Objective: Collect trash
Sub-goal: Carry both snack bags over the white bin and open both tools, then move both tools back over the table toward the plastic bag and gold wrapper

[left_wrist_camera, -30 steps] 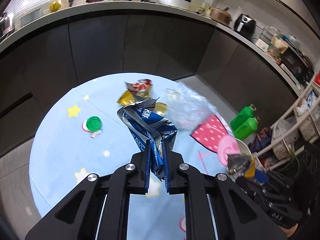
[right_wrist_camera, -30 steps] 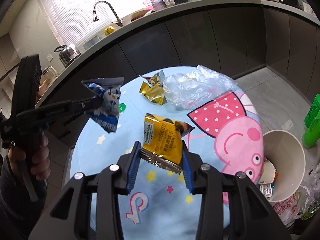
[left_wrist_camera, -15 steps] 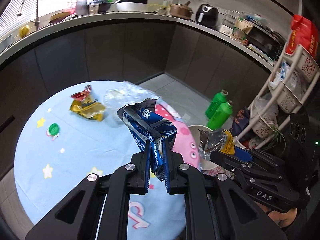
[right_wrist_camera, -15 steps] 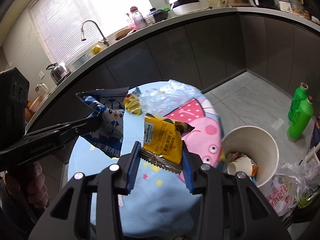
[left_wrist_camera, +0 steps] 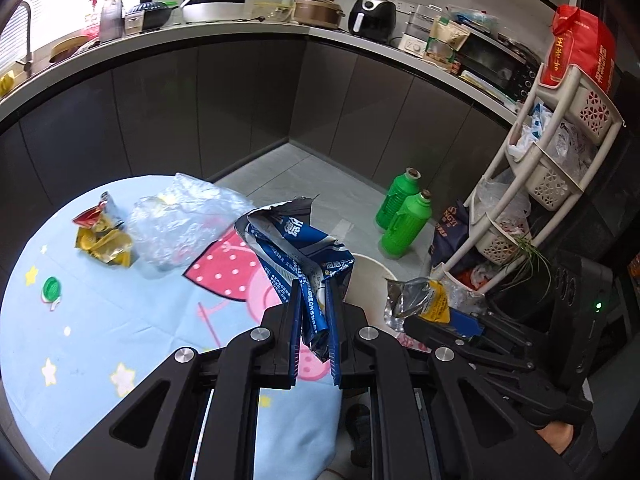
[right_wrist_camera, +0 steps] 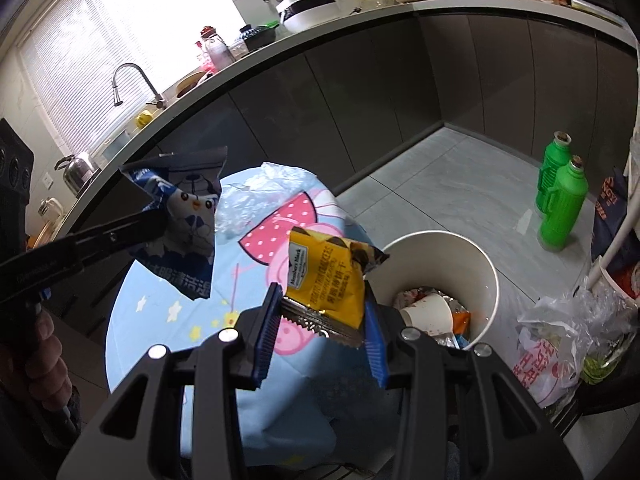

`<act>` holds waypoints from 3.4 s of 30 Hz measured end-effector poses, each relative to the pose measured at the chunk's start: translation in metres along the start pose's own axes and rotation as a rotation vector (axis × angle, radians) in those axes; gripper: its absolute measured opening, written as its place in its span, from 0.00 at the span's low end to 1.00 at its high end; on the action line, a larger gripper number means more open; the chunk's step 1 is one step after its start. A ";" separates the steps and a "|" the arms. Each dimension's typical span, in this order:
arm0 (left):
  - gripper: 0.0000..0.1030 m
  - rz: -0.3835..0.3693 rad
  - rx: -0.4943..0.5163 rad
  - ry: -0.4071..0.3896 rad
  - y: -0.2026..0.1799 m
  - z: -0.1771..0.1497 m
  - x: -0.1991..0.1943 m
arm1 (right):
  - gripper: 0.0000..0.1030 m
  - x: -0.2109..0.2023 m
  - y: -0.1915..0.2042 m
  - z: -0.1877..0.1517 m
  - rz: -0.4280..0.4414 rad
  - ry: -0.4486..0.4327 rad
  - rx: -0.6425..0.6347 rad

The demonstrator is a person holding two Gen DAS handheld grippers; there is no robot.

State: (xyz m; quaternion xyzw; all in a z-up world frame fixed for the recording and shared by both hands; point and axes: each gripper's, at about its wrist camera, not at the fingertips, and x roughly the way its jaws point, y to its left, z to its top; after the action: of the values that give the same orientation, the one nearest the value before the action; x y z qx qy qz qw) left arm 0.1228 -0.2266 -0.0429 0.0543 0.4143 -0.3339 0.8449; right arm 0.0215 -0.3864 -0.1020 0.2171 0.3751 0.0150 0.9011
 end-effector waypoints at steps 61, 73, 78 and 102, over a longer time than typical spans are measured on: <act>0.92 0.144 -0.125 -0.035 0.023 0.009 0.031 | 0.97 0.058 -0.031 0.009 -0.037 0.072 -0.001; 0.92 0.318 -0.341 -0.052 0.139 -0.027 -0.030 | 0.97 0.069 0.065 0.035 0.052 0.071 -0.167; 0.92 0.339 -0.389 -0.063 0.171 -0.036 -0.042 | 0.97 0.095 0.109 0.050 0.079 0.081 -0.258; 0.92 0.325 -0.425 -0.013 0.249 -0.036 -0.012 | 0.57 0.268 0.177 0.092 -0.023 0.210 -0.496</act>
State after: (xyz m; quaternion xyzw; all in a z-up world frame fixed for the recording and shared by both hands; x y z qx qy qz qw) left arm 0.2451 -0.0147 -0.1036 -0.0605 0.4555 -0.0997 0.8826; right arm 0.3003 -0.2106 -0.1528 -0.0174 0.4539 0.1189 0.8829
